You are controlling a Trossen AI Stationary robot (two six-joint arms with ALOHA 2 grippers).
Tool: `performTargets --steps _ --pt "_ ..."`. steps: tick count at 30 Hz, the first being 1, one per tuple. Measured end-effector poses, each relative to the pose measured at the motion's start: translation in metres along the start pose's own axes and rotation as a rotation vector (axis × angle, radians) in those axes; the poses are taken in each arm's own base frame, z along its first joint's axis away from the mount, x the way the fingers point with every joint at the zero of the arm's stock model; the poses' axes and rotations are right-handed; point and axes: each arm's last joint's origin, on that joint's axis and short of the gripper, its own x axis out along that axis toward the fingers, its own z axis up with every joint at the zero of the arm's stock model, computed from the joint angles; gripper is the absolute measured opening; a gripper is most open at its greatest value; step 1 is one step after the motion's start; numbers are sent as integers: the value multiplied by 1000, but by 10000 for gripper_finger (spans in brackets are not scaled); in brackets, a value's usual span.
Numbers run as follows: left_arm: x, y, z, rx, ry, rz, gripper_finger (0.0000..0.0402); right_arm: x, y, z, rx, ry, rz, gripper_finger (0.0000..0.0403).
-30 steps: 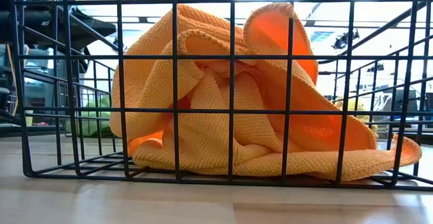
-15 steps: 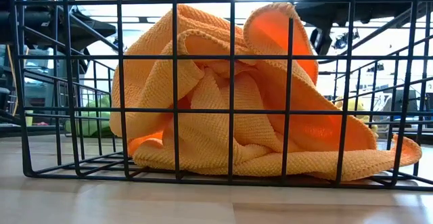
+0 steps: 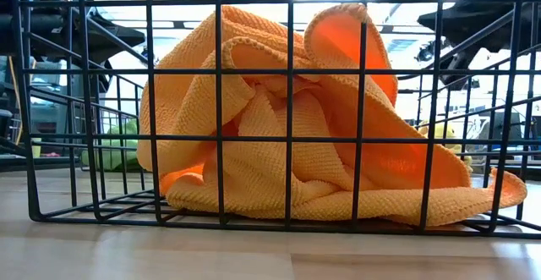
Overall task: Sort microfiber towel by color & place in baskets
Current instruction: Return to Home Position
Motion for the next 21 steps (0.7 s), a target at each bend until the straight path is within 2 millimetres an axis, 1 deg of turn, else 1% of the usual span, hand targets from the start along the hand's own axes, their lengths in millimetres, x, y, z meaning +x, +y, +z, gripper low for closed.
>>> performTargets --steps 3,6,16,21 --pt "0 0 0 0 0 0 0 -4 4 0 -78 -36 3 0" --pt "0 0 0 0 0 0 0 -7 4 -1 -142 -41 -35 0" --pt "0 0 0 0 -1 0 0 -13 -5 -10 -179 72 -106 0" --pt "0 0 0 0 -1 0 0 -14 -8 -9 -220 73 -135 0"
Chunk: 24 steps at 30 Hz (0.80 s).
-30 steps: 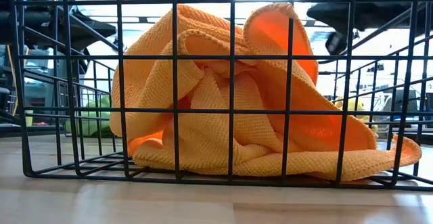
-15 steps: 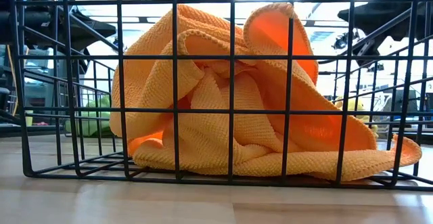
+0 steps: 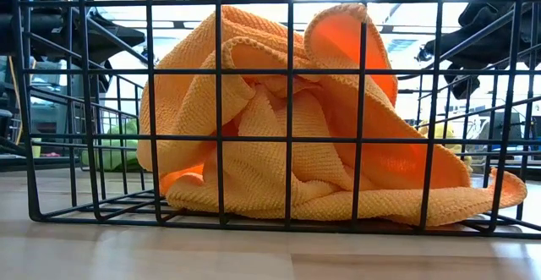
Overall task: Sort microfiber towel by color & place in baskets
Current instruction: Return to Home Position
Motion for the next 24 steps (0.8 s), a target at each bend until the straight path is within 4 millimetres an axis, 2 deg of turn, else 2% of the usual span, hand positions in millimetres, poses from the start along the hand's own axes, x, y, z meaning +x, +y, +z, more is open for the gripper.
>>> performTargets --steps 10,13,16,21,24 --pt "0 0 0 0 1 0 0 1 -10 -1 -84 26 -71 0" --pt "0 0 0 0 1 0 0 2 -16 -11 -71 2 -53 0" --pt "0 0 0 0 2 2 0 2 -16 -12 -74 16 -62 0" --pt "0 0 0 0 3 2 0 1 -13 -3 -191 -74 -31 0" --pt "0 0 0 0 3 2 0 1 -16 -7 -313 -47 -101 0"
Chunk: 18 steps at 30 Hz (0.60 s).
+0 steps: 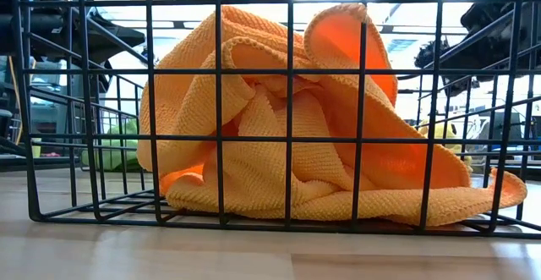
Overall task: Sort microfiber towel by color & place in baskets
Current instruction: Return to Home Position
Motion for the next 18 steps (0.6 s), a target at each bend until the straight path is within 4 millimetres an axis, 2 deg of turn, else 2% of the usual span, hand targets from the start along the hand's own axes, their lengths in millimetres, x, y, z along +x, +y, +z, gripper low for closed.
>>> performTargets --steps 12,18 --pt "0 0 0 0 -1 0 0 -1 -2 -10 -32 101 -19 0" --pt "0 0 0 -1 -4 -3 0 -10 -1 -4 -19 24 10 0"
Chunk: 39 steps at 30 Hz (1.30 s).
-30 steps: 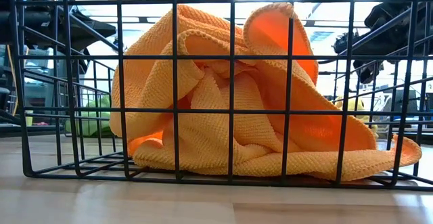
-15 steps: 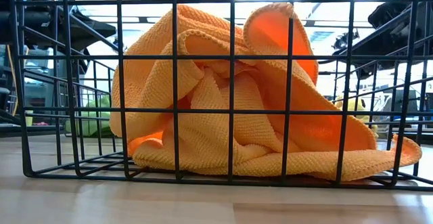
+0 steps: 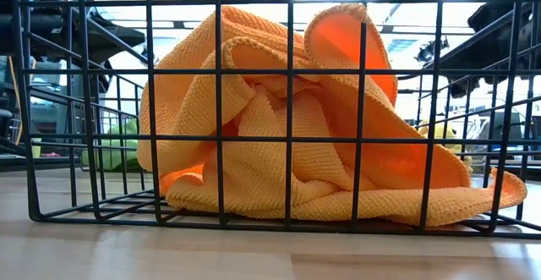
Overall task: Sort microfiber towel by color & place in baskets
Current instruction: Return to Home Position
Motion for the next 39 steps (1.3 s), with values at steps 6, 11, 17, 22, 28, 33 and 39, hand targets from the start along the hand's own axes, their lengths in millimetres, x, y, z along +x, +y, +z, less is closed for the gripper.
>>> performTargets --steps 6,11,17,22,28,33,39 --pt "-7 -3 7 -14 -73 -49 0 -9 1 15 28 -175 29 0" --pt "-9 -3 8 -18 -97 -51 0 -10 1 17 31 -197 42 0" --pt "-9 -1 4 -9 -49 -28 0 -9 1 14 27 -172 39 0" --pt "-9 1 1 -3 -17 -8 0 -9 1 14 27 -171 38 0" --pt "-9 2 -1 0 -1 2 0 -9 1 14 27 -171 38 0" --pt "-9 3 -3 3 16 12 0 -9 1 14 27 -171 38 0" --pt "-9 4 -3 5 24 17 0 -8 1 13 24 -154 36 0"
